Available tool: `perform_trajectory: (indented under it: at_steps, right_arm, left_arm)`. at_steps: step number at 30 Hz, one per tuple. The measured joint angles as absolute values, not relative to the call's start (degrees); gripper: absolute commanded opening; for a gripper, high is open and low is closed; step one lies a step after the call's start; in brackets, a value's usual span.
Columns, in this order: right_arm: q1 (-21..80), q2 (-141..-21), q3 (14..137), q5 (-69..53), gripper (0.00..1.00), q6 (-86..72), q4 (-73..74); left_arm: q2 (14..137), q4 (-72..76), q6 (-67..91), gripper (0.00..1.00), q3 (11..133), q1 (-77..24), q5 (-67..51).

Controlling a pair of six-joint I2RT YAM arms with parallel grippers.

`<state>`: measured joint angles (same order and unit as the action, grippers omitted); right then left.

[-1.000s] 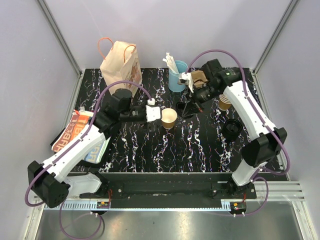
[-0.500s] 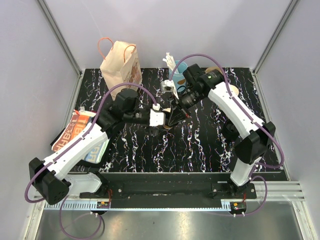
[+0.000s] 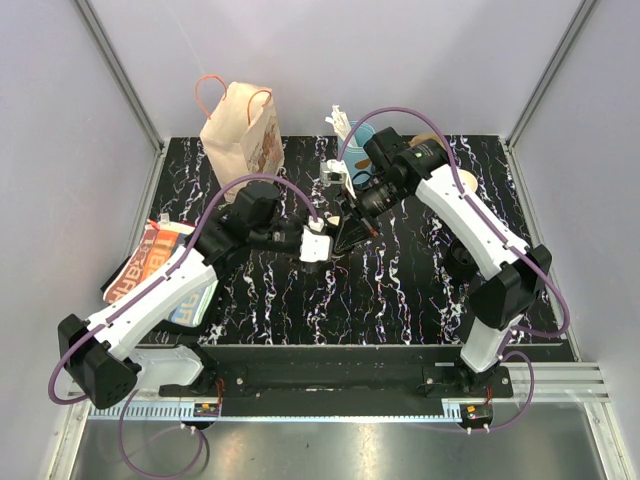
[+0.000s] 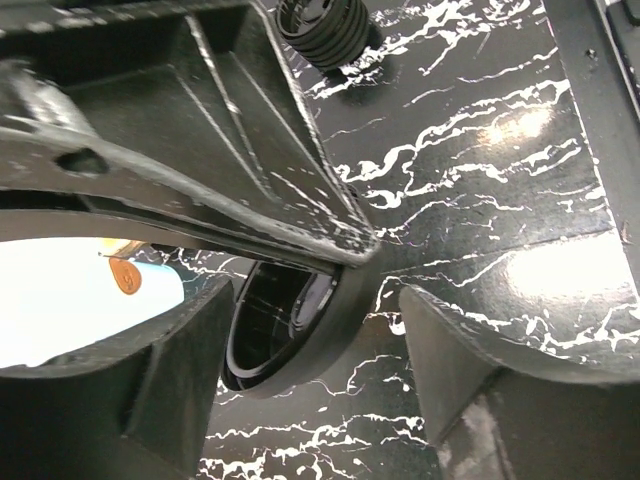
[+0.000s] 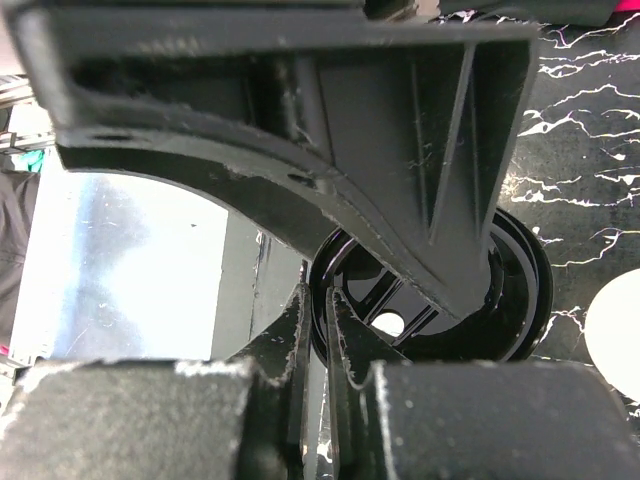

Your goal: Pack the takeout coffee

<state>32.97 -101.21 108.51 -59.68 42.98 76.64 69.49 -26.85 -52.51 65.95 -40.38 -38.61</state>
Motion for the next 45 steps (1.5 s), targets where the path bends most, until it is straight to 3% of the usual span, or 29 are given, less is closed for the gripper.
perform_trajectory:
  at_steps: [8,17,19,21,22,25,28,33,37,45]
  right_arm:
    - [33.0,-99.8,108.7,-59.2,0.11,42.6,77.2]
    - [32.9,-99.1,110.5,-59.1,0.11,42.0,77.7]
    - [32.9,-99.1,110.9,-58.9,0.21,42.0,77.6]
    - [32.9,-99.1,111.3,-58.5,0.32,41.6,77.9]
    - [32.9,-99.1,111.6,-58.3,0.42,41.4,77.9]
    - [32.9,-99.1,114.2,-56.7,0.54,40.6,77.9]
    - [32.5,-98.9,118.2,-53.8,0.59,39.0,77.7]
    - [29.6,-93.3,116.6,-43.9,0.65,34.3,76.2]
    - [28.6,-82.6,105.2,-35.0,0.69,31.6,68.8]
    - [30.1,-68.4,83.0,-22.7,0.62,30.1,51.0]
  left_arm:
    - [69.5,-27.7,-53.8,0.45,66.0,-40.9,-38.5]
    - [69.9,-28.4,-53.3,0.25,66.0,-42.2,-38.4]
    - [70.2,-28.7,-52.9,0.2,65.9,-43.0,-38.4]
    - [70.3,-28.6,-52.3,0.18,65.9,-43.1,-38.3]
    - [70.3,-28.6,-51.9,0.17,65.9,-43.1,-38.2]
    - [70.3,-28.5,-50.5,0.16,65.8,-43.1,-38.0]
    - [70.2,-27.5,-48.1,0.15,65.4,-43.2,-38.0]
    - [70.0,-23.8,-40.9,0.15,63.2,-42.8,-37.7]
    - [69.6,-19.0,-32.5,0.15,61.6,-40.7,-38.3]
    - [73.2,-9.5,-11.2,0.17,63.3,-33.4,-43.5]
